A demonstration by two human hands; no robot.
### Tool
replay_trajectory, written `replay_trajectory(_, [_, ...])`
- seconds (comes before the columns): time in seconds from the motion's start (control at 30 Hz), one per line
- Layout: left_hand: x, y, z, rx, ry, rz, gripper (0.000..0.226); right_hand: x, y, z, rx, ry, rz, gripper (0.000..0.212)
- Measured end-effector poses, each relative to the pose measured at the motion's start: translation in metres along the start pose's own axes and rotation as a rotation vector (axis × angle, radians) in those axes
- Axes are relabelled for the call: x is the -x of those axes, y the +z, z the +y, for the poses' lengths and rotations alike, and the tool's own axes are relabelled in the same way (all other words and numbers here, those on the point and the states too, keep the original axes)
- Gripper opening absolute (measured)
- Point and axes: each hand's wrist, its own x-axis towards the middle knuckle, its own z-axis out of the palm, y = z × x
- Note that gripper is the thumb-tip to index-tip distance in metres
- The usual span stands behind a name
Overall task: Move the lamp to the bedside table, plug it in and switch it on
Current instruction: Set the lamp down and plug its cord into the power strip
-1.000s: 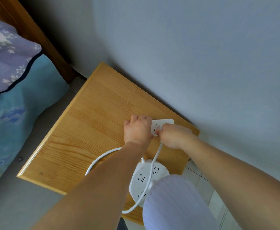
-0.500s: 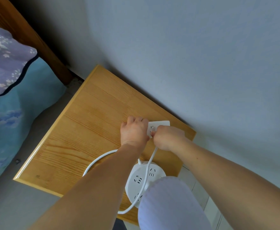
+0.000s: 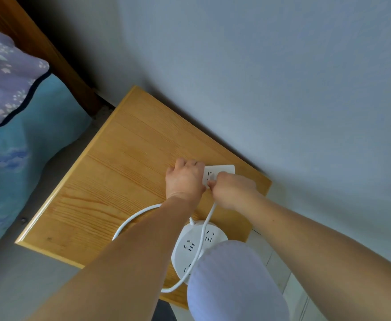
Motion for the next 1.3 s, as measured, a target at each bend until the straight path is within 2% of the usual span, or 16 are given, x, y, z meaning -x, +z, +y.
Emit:
replay_trajectory(0.2, [0.002, 0.0, 0.001, -0.008, -0.005, -0.02, 0.045, 0.004, 0.018, 0.008, -0.159, 0.021, 0.052, 0.037])
replay_trajectory(0.3, [0.003, 0.001, 0.0, 0.0, 0.004, -0.008, 0.048, 0.006, 0.028, 0.018, -0.223, -0.026, 0.111, 0.027])
replay_trajectory(0.67, [0.007, 0.007, 0.003, 0.076, -0.046, 0.071, 0.05, 0.009, 0.044, 0.027, -0.223, -0.062, 0.248, 0.029])
replay_trajectory(0.97, [0.007, 0.006, 0.002, 0.074, -0.055, 0.063, 0.051, 0.001, 0.046, 0.034, -0.316, -0.058, 0.231, 0.035])
replay_trajectory(1.3, [0.007, 0.007, 0.002, 0.076, -0.056, 0.067, 0.05, 0.003, 0.043, 0.033, -0.274, -0.085, 0.215, 0.032])
